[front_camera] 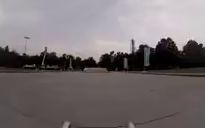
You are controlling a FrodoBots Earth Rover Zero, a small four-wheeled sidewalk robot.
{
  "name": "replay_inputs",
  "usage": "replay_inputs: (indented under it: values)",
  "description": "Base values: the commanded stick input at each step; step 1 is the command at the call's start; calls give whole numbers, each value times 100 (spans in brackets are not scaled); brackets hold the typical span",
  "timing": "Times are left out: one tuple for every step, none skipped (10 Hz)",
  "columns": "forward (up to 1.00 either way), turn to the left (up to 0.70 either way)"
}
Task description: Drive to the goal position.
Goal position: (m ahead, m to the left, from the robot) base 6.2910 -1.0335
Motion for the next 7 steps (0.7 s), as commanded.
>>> replay_inputs:
  values:
    - [60,0]
    - [60,0]
    - [60,0]
    - [60,0]
    - [60,0]
    - [60,0]
    - [60,0]
